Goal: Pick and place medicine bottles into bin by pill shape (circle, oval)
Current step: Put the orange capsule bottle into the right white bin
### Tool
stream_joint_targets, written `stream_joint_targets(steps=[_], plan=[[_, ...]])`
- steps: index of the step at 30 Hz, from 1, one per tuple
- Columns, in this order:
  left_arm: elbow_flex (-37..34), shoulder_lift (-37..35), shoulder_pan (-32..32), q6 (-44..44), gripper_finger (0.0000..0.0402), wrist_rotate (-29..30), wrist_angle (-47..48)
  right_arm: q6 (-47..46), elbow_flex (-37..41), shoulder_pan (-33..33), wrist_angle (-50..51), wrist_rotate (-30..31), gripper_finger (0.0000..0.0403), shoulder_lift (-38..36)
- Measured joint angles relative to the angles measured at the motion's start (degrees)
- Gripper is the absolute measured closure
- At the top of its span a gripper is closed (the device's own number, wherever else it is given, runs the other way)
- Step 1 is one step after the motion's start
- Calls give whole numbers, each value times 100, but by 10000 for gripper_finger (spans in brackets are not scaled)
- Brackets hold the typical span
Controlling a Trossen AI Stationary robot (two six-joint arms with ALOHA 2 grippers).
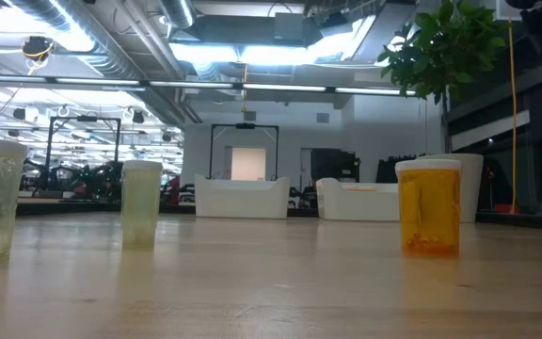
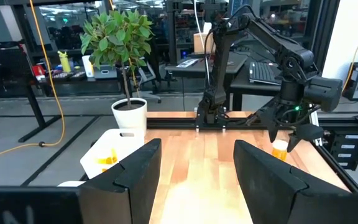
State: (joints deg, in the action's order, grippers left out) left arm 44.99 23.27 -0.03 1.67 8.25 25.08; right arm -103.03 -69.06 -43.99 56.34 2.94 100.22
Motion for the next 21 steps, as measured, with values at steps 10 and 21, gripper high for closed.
stream_joint_targets(steps=[10,21], plan=[[0,-2,0,1,207,-1,-2,13,0,27,37,-4,108,90],[0,0,2,2,207,-2,0,4,0,108,-1,-139,142,244]])
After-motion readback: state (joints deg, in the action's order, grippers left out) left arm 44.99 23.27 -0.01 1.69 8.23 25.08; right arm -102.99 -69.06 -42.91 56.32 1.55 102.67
